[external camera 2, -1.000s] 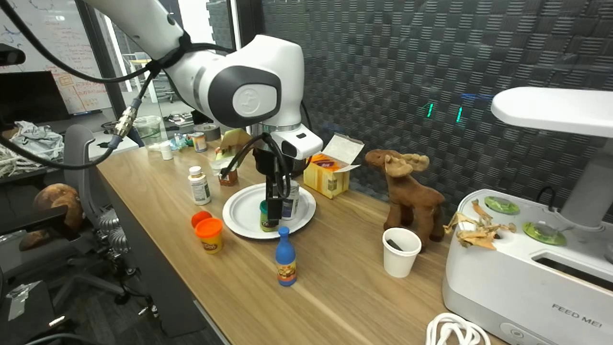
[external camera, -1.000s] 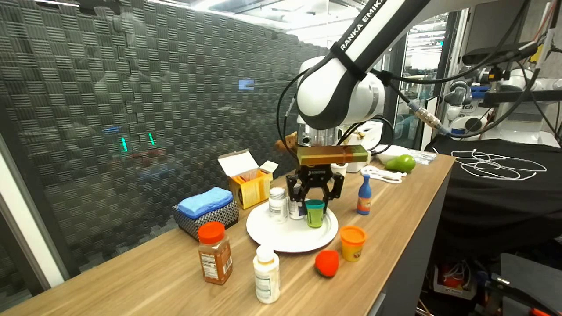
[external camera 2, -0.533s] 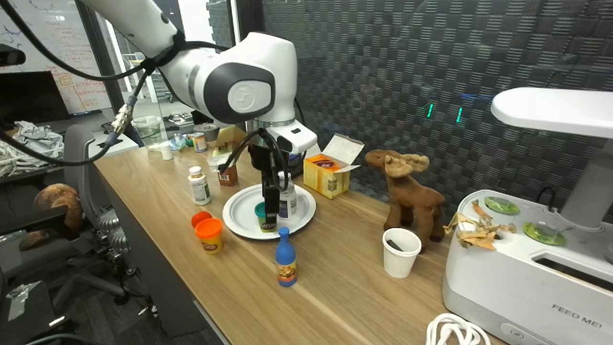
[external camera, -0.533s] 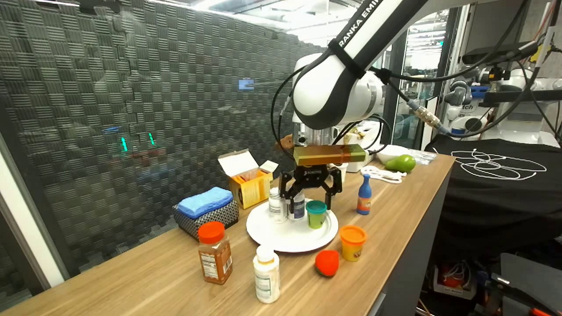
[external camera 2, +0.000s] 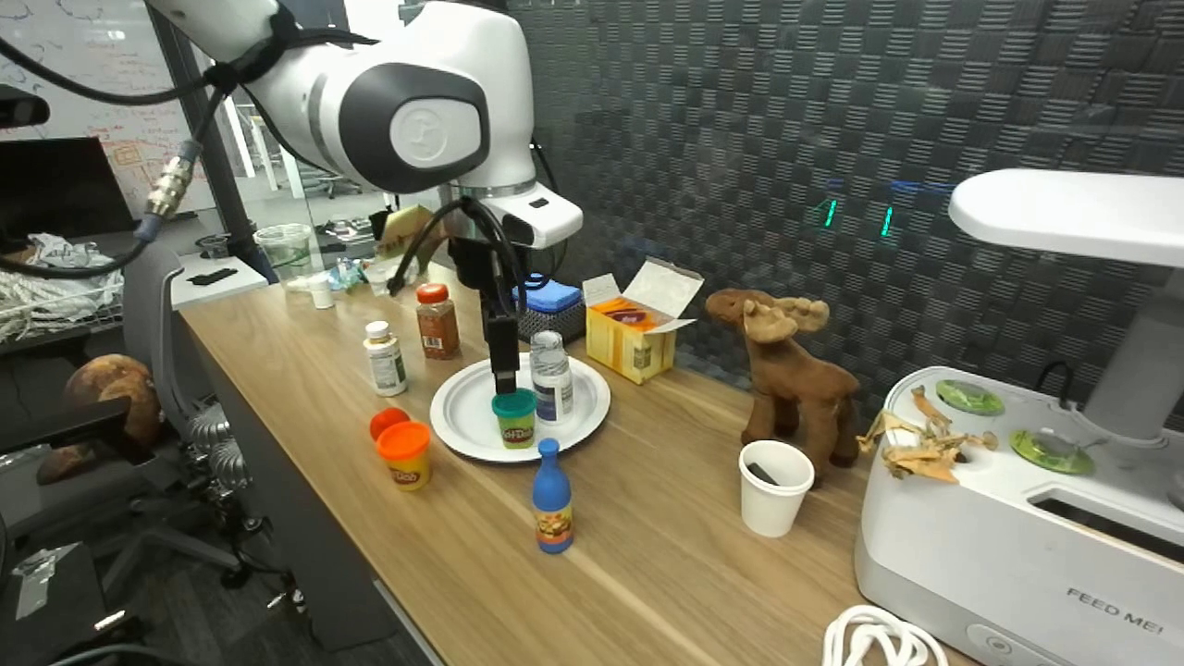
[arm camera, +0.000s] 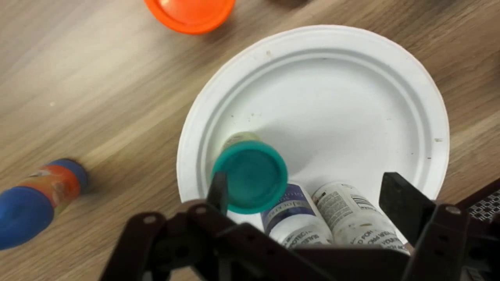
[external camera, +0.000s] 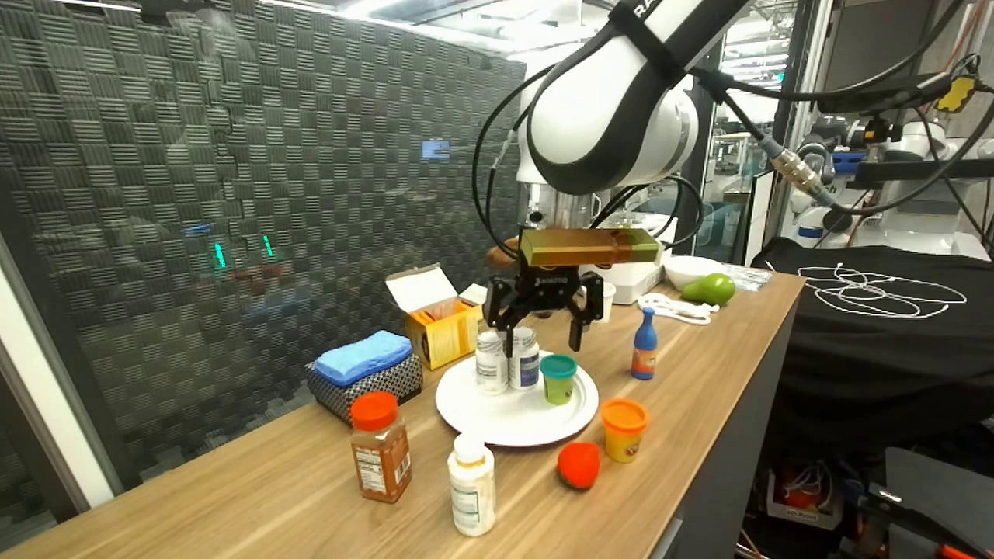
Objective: Put all the objects surrounding the plate on the plate.
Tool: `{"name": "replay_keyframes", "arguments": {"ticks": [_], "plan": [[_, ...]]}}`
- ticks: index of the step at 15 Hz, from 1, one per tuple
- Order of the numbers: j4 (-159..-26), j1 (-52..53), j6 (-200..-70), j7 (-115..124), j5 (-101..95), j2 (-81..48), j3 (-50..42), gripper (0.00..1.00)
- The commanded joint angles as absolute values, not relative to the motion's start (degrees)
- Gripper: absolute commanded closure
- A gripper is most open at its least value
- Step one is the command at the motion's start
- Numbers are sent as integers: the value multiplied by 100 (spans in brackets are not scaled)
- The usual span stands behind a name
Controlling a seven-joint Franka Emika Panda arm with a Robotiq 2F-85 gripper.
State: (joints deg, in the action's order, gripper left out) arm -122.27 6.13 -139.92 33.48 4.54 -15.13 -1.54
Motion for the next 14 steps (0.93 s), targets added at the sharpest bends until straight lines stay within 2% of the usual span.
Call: {"name": "replay_keyframes", "arguments": {"ticks": [1,8,14], "plan": [[-12947,713,-14294,3797,48,-650,-252,0],[-13687,388,-13722,3531,485,273,-68,0],[-13796,319,-13235,2627,1336,70,-32,0]]}}
